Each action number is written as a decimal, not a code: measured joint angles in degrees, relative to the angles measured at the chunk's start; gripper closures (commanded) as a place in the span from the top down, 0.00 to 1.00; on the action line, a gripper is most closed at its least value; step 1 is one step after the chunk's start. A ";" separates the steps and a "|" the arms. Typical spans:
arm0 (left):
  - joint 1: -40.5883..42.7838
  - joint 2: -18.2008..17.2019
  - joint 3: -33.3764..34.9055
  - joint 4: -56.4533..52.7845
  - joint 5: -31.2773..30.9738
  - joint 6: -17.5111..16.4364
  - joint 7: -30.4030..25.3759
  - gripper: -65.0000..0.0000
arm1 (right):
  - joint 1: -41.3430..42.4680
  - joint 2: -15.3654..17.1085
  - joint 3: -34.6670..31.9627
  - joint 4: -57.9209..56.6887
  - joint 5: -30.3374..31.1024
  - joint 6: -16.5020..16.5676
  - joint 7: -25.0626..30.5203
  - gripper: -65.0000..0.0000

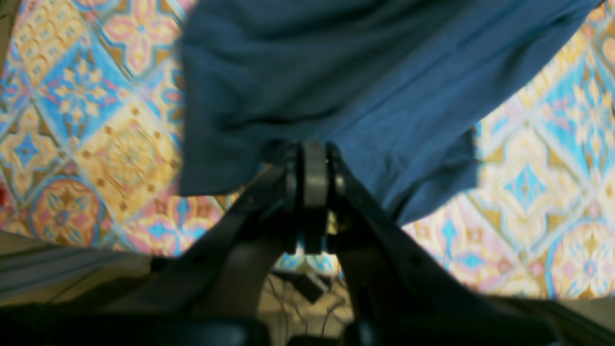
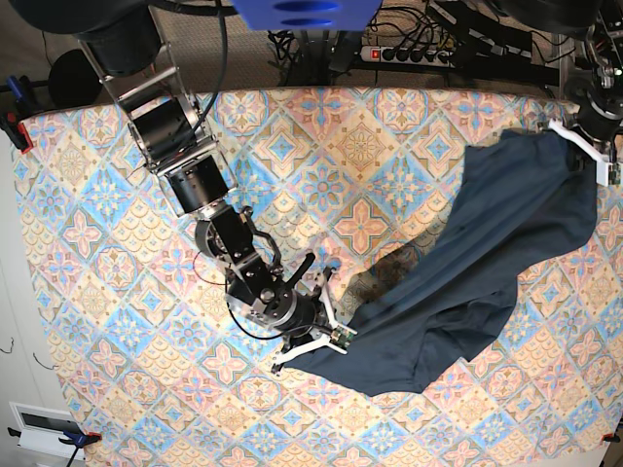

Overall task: Layout the t-shirt on the table in an organized manner, then fold the t-shirt properly
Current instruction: 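Lift the shirt with both grippers and swing it across the table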

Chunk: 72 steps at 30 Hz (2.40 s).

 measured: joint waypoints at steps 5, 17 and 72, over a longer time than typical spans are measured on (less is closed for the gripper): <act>-6.49 0.26 1.09 -0.04 0.24 0.07 0.11 0.00 | -0.92 5.07 0.96 4.20 0.09 0.70 -3.34 0.01; -29.49 6.93 7.17 -0.07 -5.09 0.22 16.96 0.00 | -2.14 12.02 20.63 11.10 0.11 0.68 -6.32 0.01; -55.17 13.03 36.50 -58.51 9.14 0.57 -6.10 0.00 | -18.49 22.77 33.59 21.59 0.09 6.67 -10.54 0.01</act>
